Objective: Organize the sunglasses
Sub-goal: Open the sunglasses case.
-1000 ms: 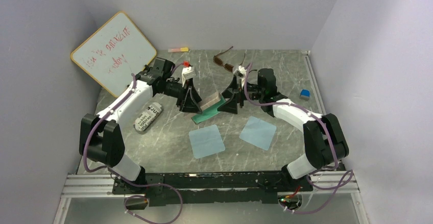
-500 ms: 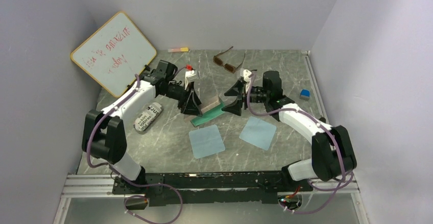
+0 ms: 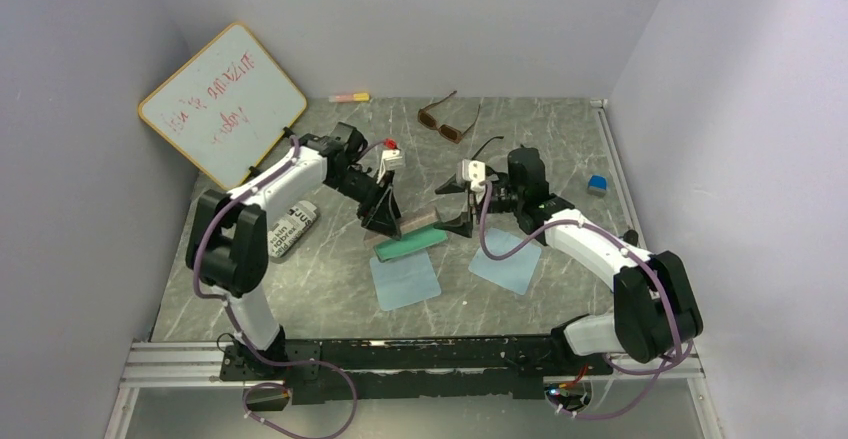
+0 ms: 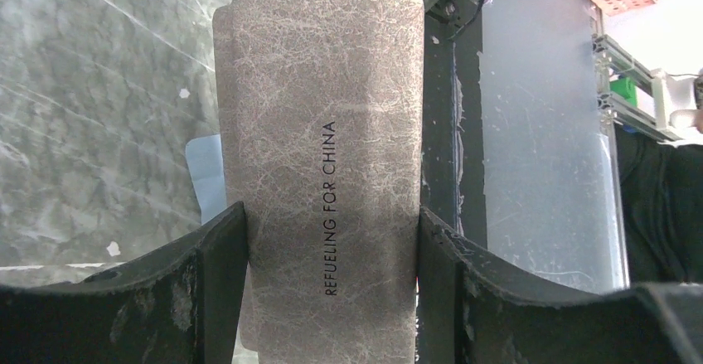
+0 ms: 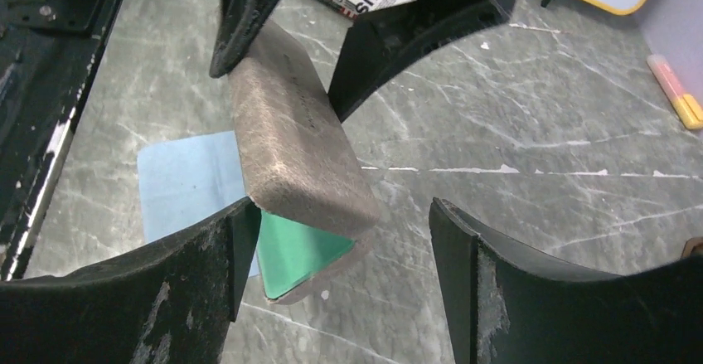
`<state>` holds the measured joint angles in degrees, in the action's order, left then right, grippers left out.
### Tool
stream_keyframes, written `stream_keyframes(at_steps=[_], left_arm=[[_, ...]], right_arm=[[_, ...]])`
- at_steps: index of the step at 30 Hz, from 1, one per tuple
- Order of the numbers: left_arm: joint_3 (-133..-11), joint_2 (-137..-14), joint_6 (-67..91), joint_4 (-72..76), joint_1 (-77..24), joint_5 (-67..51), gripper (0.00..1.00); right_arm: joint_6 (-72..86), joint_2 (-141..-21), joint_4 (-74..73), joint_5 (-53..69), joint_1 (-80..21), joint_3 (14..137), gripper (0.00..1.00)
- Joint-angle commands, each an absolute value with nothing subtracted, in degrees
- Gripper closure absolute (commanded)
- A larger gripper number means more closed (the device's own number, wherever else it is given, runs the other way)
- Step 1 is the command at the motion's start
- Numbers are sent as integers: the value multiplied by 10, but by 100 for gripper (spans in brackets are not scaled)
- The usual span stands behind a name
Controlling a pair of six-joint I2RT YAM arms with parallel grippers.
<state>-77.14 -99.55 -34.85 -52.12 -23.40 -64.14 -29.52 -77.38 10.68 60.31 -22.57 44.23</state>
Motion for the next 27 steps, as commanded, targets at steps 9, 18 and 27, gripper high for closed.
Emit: stream_keyframes(at_steps=[9,18,27], left_arm=[[-867,-1101,-542,-748,-238,-702,95],[-869,-1112,-549,-759,-244,-704,95],[-877,-1128,-565,-782,-249,-707,94]], right_arm=[[-528,-768,-27,637,-264,446,43],[-543,-773,-38,644,-287,452,52],[-553,-770,-56,653,-297,461,68]])
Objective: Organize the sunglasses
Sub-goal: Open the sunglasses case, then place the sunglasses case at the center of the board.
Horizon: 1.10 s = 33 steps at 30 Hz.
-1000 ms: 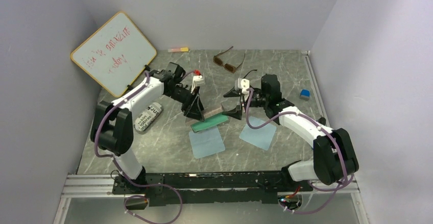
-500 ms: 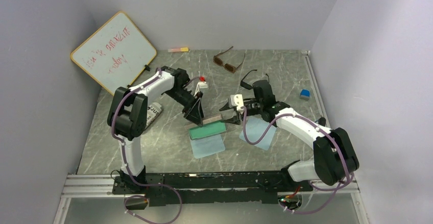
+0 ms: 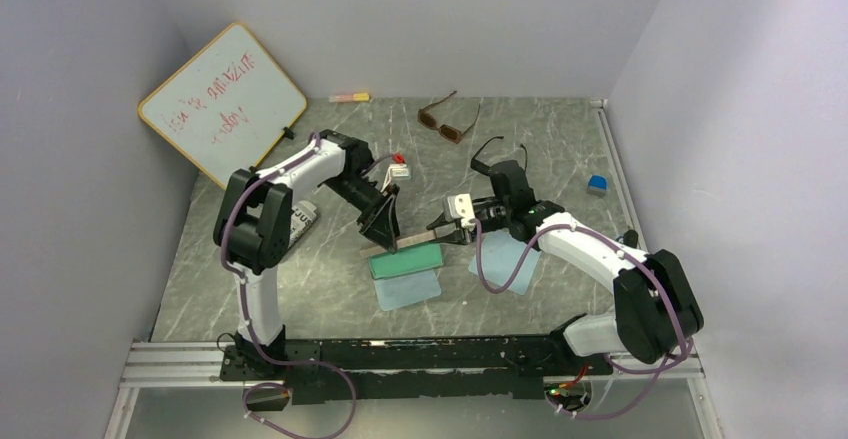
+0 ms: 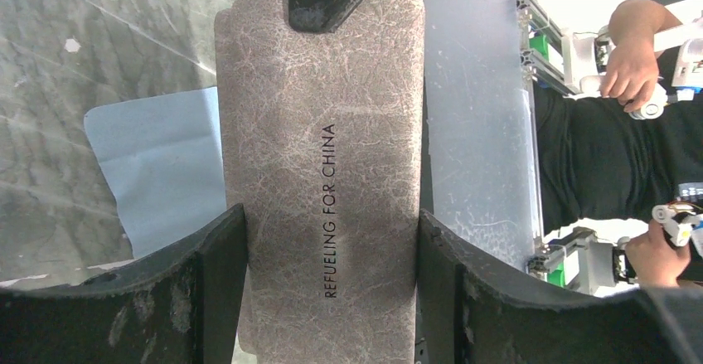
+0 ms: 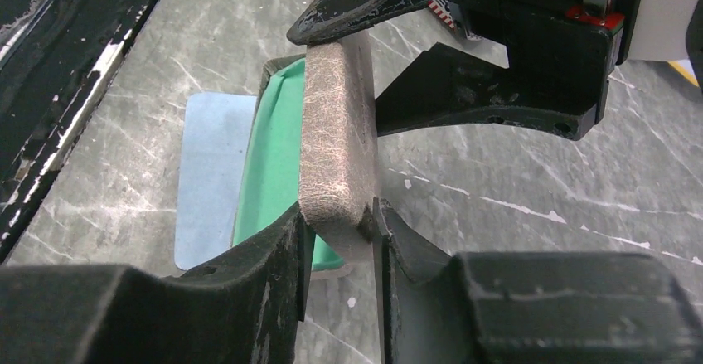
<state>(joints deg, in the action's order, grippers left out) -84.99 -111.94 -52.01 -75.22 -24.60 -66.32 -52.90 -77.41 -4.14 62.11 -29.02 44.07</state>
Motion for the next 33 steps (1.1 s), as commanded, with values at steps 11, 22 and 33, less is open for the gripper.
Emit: stream_keyframes(at_steps=[11,22,33], left_arm=[[-887,-1142,-586,-802,-245,-722,55],[-929,-1117,-574,-803,-158,-737,14],[-956,-1118,-570,-802,-110,-741,11]], right_arm=[[-564,-760,-97,677,-297,479,91],[-481,-768,-17,664,-283,464,100],[-314,-779,170,576,-262,430,100]])
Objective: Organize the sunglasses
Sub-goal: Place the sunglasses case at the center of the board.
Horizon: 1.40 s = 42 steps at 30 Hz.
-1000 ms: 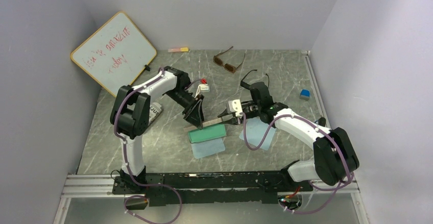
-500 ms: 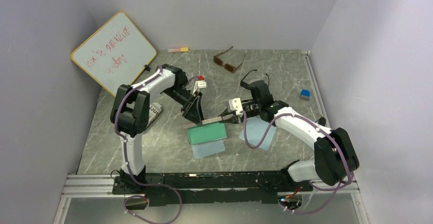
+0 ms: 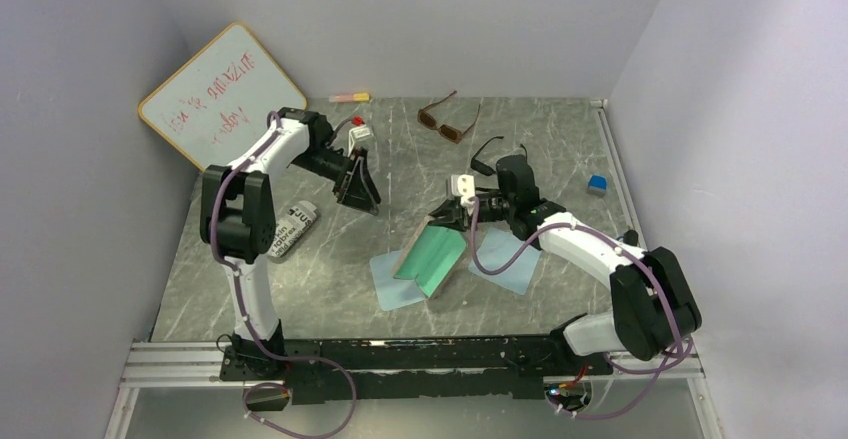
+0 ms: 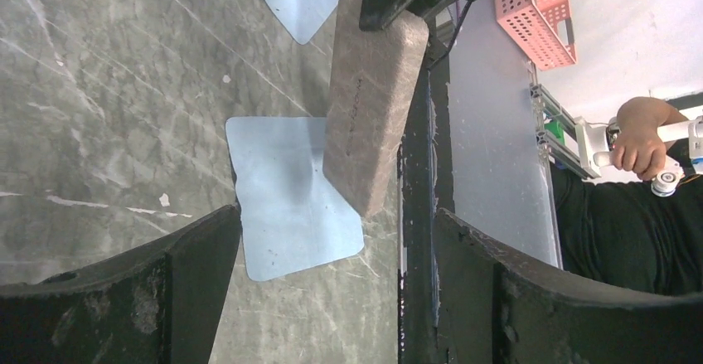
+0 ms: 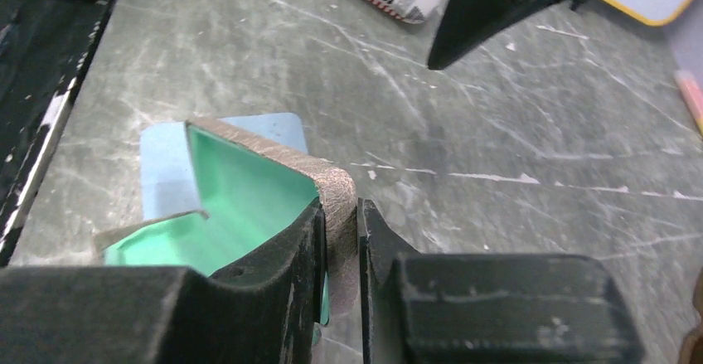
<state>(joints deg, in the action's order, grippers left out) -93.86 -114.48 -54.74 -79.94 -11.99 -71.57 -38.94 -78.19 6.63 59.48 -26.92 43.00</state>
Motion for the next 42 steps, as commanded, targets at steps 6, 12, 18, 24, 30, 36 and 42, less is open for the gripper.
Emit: stream_keyframes(at_steps=[6,12,18,24,30,36,42], left_arm=[[-941,-1100,-535,-742,-110,-715,4],[-897,-1002,-297,-482,-141,-583,3],[-904,-974,-301,-459,-236,-487,3],[-883,-998,-284,-428,-269,-464,6],[-887,-1026,-282,-438,-296,-462,11],[-888,-1043,-281,-443,-317,-459,24],[-884,-1052,-276,-439,-322,-455,50]], right_arm=[[-204,-788,267,488,-255,433,100],[-177,-803,267,439,-250,446,100],[-172,-803,272,440,-243,441,100],[-162,-791,281,463,-230,433,100],[-157,-786,281,471,-225,432,100],[-156,-784,281,475,-222,431,100],[-154,-780,283,479,-219,430,100]])
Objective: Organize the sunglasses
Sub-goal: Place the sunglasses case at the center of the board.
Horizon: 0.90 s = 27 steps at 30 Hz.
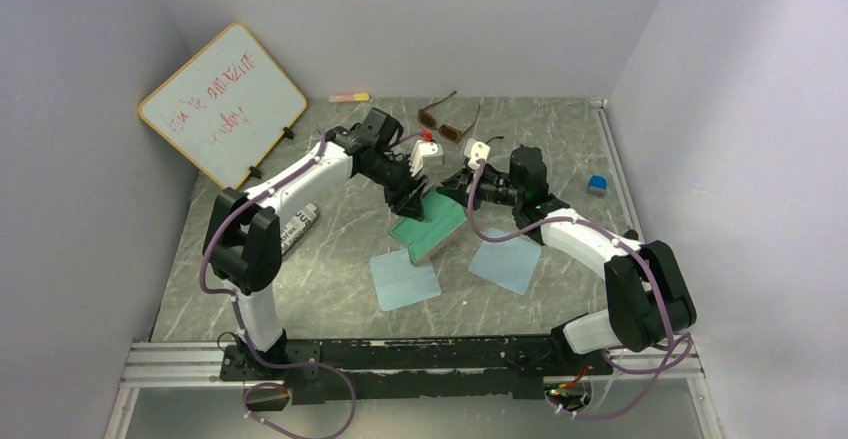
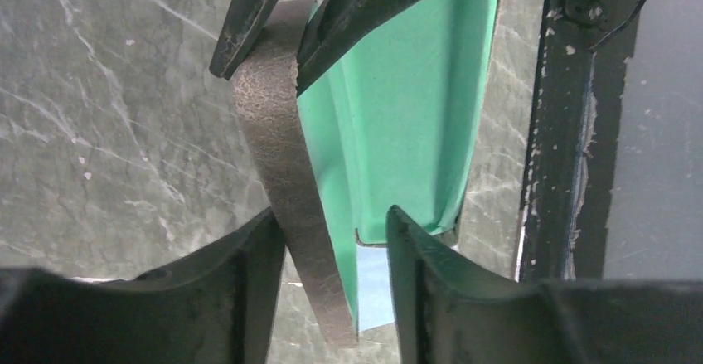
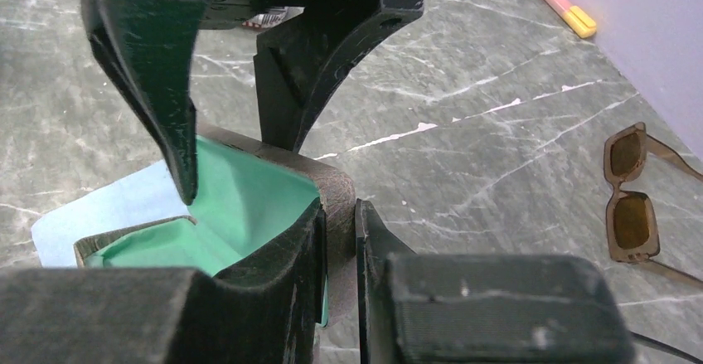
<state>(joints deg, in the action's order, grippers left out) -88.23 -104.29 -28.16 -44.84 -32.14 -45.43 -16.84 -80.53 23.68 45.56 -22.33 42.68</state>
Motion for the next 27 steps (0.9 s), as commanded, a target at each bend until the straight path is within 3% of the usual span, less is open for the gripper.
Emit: stream_keyframes(at_steps=[1,7,11,12,15,16,17,19,27], left_arm=[[-884,-1051,-275,-437,-322,-454,55],[-884,-1051,-265,-430,-323,-438,78],[-892,-1052,-259,-425,-322,-413,88],[-895,-1053,-258,-423,-323,-405,89],[-910,-1056,-259,-421,-323,-373,91],[-916,-1058,-262,-422,-323,-360,91],[-926,-1060,-265,-424,-322,-349,91],[-948,-1068,-274,-429,-322,-322,91],[-1039,-1112,-326,-444,-330,-201,91]], right_arm=[[-153,-779,283,479,-219,430,100],[-155,-777,280,483,-216,430,100],[-163,-778,265,490,-215,434,98],[-165,-777,259,490,-215,437,89],[-180,-779,220,490,-214,452,45],[-188,-779,206,488,-213,458,30],[-198,-780,193,485,-212,464,5],[-216,-782,169,474,-207,474,0],[-211,-769,160,438,-162,483,0]])
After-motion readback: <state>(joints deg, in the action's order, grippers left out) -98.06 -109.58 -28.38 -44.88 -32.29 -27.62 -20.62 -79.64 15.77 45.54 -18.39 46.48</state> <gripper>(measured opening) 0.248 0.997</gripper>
